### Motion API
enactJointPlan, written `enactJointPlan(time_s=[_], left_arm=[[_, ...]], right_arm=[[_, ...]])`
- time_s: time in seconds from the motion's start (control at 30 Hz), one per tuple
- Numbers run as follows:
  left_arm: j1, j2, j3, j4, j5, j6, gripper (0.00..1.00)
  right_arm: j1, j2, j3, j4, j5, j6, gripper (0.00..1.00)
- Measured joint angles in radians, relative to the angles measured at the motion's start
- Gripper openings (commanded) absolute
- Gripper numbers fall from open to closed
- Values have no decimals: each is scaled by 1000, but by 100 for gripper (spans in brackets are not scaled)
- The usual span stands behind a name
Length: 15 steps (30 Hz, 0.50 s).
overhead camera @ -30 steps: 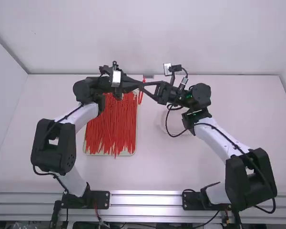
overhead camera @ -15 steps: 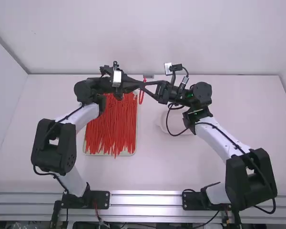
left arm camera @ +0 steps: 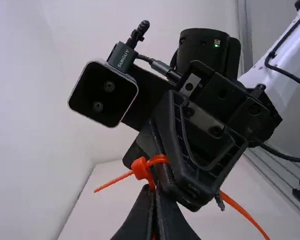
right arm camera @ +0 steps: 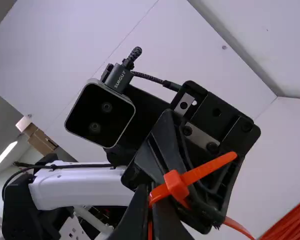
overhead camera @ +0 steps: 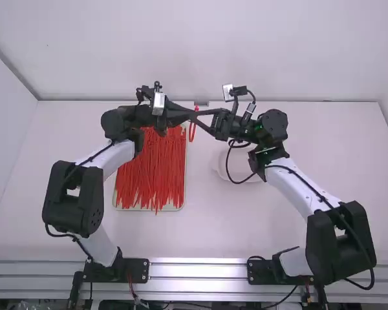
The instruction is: Fasten the cable tie
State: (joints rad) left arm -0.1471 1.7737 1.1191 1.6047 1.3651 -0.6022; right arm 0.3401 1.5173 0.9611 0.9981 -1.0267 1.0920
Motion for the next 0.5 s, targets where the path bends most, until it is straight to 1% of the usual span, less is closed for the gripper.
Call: enactJointPlan(time_s=[0.13, 0.33, 0.4, 0.43, 0.5], left_arm=[[0, 0, -10, -6, -19, -42, 1], [0, 0, -12, -7, -34, -87, 1], [0, 0, -12, -7, -35, -90, 1], [0, 0, -12, -7, -35, -95, 2], [1, 0, -12, -9, -36, -102, 1]], right_arm=[[0, 0, 19, -69, -7, -37, 0], [0, 0, 24, -82, -6, -73, 0], [0, 0, 24, -82, -6, -75, 1], [0, 0, 24, -82, -6, -77, 6], [0, -1, 24, -81, -6, -82, 7]])
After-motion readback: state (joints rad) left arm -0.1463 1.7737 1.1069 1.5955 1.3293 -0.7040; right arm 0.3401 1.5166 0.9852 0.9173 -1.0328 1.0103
